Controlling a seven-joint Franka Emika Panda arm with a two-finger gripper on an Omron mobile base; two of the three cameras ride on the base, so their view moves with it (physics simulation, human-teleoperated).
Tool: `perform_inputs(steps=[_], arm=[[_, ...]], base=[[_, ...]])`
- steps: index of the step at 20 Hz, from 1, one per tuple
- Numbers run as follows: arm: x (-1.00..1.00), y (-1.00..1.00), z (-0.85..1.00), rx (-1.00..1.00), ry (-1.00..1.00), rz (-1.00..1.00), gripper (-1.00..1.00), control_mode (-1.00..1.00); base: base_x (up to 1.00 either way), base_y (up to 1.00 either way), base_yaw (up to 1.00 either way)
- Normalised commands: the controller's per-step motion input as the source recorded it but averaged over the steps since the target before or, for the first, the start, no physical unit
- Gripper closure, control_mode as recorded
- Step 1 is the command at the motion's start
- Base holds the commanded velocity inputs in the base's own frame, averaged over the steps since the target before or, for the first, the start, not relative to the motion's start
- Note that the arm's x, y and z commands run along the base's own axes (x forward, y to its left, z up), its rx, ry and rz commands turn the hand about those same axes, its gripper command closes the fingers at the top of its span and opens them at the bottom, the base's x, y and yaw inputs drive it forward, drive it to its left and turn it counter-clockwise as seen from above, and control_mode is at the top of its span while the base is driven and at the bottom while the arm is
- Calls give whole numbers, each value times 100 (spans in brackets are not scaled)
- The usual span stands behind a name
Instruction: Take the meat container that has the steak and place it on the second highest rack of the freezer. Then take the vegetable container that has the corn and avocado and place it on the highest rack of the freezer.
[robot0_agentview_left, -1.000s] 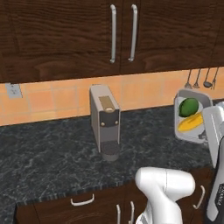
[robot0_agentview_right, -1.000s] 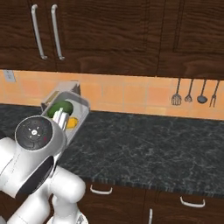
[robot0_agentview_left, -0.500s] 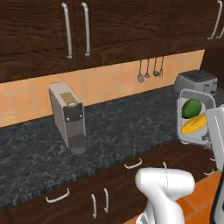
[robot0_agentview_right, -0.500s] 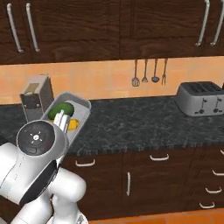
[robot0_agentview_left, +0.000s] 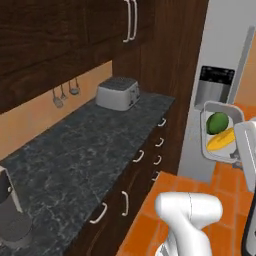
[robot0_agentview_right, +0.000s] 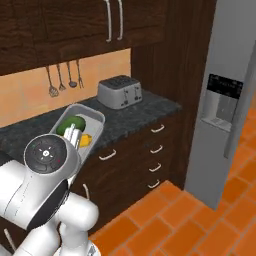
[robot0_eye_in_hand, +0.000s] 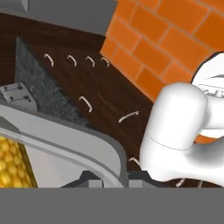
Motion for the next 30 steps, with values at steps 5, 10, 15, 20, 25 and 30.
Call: perform_inputs(steps=[5, 10, 15, 20, 25, 30], arm=[[0, 0, 0, 0, 0, 0, 100, 100], [0, 0, 0, 0, 0, 0, 100, 100], [0, 0, 0, 0, 0, 0, 100, 100], [0, 0, 0, 0, 0, 0, 100, 100], [0, 0, 0, 0, 0, 0, 100, 100], [0, 0, 0, 0, 0, 0, 100, 100]], base=[[16, -18, -80], [63, -55, -22], [100, -91, 0], [83, -100, 0], [85, -100, 0], [92, -99, 1]])
